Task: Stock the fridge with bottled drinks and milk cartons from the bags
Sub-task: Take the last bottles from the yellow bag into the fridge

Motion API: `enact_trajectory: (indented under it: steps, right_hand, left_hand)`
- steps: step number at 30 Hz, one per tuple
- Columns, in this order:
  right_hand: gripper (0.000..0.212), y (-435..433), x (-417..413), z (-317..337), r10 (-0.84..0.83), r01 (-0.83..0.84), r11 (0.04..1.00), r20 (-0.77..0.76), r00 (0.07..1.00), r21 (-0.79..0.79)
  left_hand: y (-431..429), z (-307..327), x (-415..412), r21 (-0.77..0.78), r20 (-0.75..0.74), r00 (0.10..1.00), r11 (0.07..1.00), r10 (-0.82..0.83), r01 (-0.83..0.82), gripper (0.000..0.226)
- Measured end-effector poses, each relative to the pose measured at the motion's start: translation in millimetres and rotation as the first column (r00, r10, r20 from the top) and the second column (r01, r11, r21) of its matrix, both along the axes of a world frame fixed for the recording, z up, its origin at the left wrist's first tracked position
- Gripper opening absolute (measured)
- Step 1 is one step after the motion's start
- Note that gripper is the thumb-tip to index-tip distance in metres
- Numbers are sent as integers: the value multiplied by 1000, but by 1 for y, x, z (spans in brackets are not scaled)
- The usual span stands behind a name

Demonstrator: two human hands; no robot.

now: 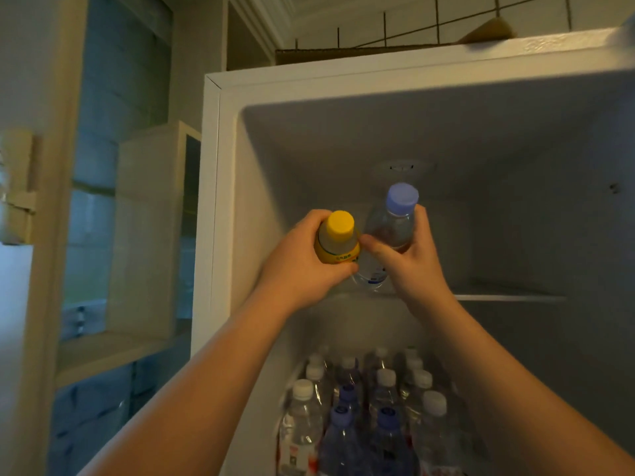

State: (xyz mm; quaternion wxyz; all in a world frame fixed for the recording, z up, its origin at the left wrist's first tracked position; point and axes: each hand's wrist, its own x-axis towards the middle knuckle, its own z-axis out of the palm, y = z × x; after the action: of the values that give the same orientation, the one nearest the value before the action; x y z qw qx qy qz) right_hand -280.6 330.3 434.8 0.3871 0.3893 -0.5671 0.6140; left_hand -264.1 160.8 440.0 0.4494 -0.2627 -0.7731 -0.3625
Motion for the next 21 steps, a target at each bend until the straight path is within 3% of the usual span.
enact_trajectory:
  steps: [4, 6, 9, 11, 14, 17, 21]
  right_hand:
    - [58, 14, -14, -5, -72, 51, 972, 85, 994, 228]
    - [60, 18, -20, -7, -184, 146, 926, 80, 980, 347]
    - [69, 24, -29, -6, -491, 418, 733, -7, 871, 537]
    - [75, 28, -31, -6, -563, 463, 631, -44, 825, 622]
    - [78, 30, -32, -6, -535, 437, 621, -55, 843, 651]
    - [87, 30, -30, -6, -545, 404, 571, -38, 837, 715]
    - [97, 31, -19, -6, -464, 248, 644, 111, 879, 724]
  left_hand:
    - [3, -9, -10, -26, 42, 995, 995, 94, -93, 66]
    - [3, -11, -14, -29, 54, 986, 987, 157, -156, 67]
    - [-1, -10, -15, -45, 95, 969, 974, 227, -224, 71]
    - [-4, -10, -14, -110, 119, 956, 961, 268, -255, 74]
    - [-6, -13, -10, -198, 148, 934, 935, 325, -294, 79]
    - [-7, -13, -9, -187, 182, 926, 936, 332, -299, 79]
    - [-7, -15, -4, -192, 198, 915, 929, 351, -315, 83]
